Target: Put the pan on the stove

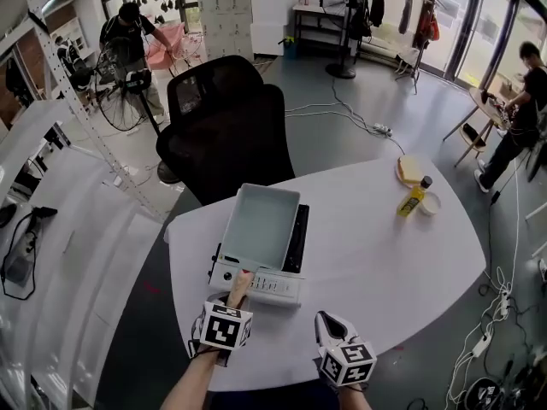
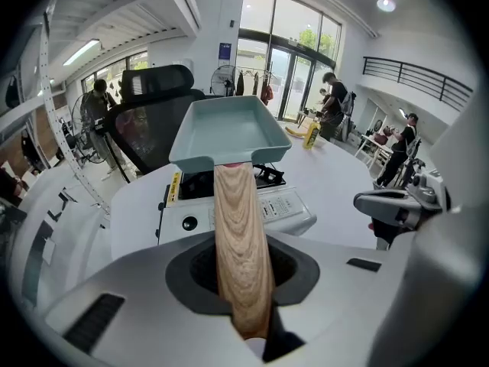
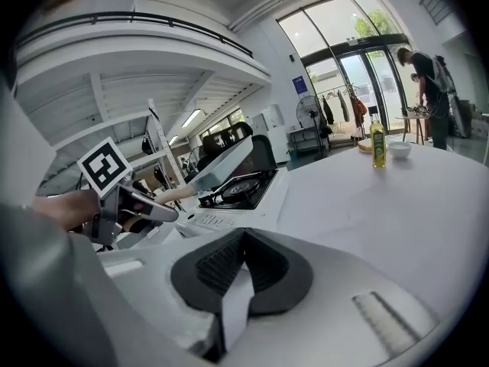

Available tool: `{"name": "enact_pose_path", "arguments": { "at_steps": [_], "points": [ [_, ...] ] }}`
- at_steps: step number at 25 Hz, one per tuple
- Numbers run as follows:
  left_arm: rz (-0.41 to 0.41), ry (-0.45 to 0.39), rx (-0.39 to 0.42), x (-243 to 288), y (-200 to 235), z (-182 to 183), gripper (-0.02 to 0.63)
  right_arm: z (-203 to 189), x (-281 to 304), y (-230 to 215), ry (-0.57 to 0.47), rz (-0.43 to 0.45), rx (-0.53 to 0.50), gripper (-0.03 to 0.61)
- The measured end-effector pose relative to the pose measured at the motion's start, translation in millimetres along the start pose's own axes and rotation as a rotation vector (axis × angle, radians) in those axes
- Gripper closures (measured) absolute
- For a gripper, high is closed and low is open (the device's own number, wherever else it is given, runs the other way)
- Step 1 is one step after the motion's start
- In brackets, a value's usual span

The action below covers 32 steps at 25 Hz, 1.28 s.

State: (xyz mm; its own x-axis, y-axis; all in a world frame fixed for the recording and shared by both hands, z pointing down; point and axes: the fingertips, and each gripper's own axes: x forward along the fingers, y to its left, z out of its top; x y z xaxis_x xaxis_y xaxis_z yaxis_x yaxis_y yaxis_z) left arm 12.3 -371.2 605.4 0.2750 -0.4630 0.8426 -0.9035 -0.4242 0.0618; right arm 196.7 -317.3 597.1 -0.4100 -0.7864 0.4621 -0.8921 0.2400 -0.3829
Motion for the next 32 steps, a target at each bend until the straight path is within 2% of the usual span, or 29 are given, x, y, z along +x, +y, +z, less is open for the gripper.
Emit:
{"name": "enact_pose_path", "arguments": {
  "at_steps": [6, 19, 22, 32],
  "points": [
    [0.011, 0.067, 0.028, 13, 1, 15, 0.546, -6, 7, -2, 0.018, 0.012, 0.022, 0.577],
    [0.048, 0.167, 0.073, 24, 2, 15, 0.540, -10, 9, -9, 0.025, 0.008, 0.049, 0.577],
    [0.066, 0.178, 0.098, 26, 5, 15, 0.538, -11, 9, -11, 0.026, -0.001, 0.052, 0.577],
    [0.083, 0.171, 0.092, 30, 6, 14, 0.535, -13, 8, -12, 0.025, -0.014, 0.057, 0.577]
  ]
}}
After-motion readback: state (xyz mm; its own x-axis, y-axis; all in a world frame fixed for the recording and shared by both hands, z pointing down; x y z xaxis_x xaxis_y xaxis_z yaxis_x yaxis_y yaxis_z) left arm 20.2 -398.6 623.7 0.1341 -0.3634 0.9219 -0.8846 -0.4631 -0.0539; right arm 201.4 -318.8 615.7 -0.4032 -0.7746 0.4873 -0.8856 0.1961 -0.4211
